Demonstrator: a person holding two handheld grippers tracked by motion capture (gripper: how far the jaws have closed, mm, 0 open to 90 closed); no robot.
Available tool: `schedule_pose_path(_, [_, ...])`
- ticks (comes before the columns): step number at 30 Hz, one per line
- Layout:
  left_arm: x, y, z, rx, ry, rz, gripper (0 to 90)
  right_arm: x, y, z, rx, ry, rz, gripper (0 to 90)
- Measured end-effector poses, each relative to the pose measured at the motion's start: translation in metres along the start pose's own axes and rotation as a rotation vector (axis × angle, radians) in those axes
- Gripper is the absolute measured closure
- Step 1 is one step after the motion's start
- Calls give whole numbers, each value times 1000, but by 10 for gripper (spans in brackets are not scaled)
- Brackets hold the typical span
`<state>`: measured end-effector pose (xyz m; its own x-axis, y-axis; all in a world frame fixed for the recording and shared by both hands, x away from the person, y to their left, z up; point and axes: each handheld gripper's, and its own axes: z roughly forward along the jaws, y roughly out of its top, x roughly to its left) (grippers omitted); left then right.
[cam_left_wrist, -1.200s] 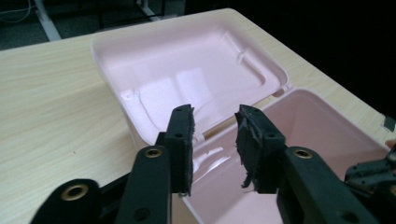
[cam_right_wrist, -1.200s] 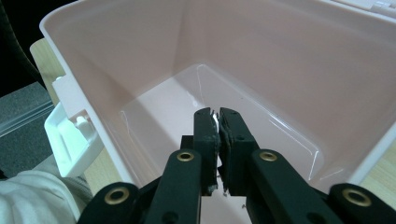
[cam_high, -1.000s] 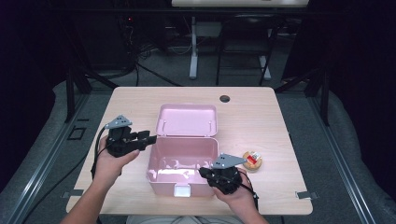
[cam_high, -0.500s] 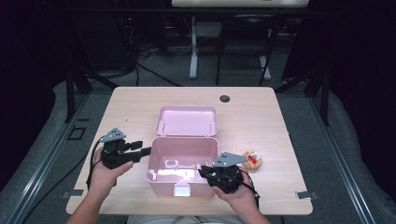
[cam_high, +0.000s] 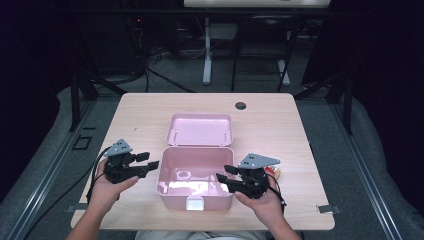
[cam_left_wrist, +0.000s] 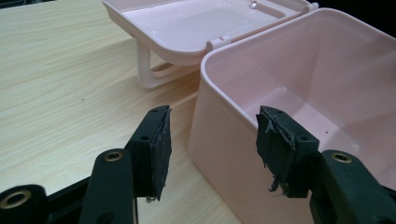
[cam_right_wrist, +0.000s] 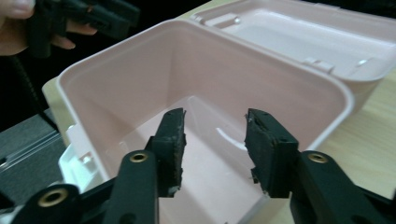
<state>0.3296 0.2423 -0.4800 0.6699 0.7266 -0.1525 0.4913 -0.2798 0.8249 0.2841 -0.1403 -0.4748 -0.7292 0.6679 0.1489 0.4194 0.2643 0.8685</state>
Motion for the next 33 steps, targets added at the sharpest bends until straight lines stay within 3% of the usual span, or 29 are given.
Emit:
schedule_pose_path(3, [2,-1,-3,8,8,-13,446,-5,4,-1,-34,-17,-17,482])
schedule_pose_path(7, [4,-3,-9,11,29,-50,442,-14,10,-2,-48,-9,8,470])
schedule_pose_path(11, [7,-1,-15,9,1,-86,452,-23,14,-4,-26,-41,2,427])
schedule_pose_path(17, [8,-1,-15,-2,18,-84,439,-36,20,-5,-4,-88,11,361])
schedule_pose_path(25, [8,0,-16,4,18,-90,435,-41,21,-5,8,-106,4,352])
schedule_pose_path(33, [8,0,-15,4,20,-86,435,-54,25,-11,12,-161,-15,328])
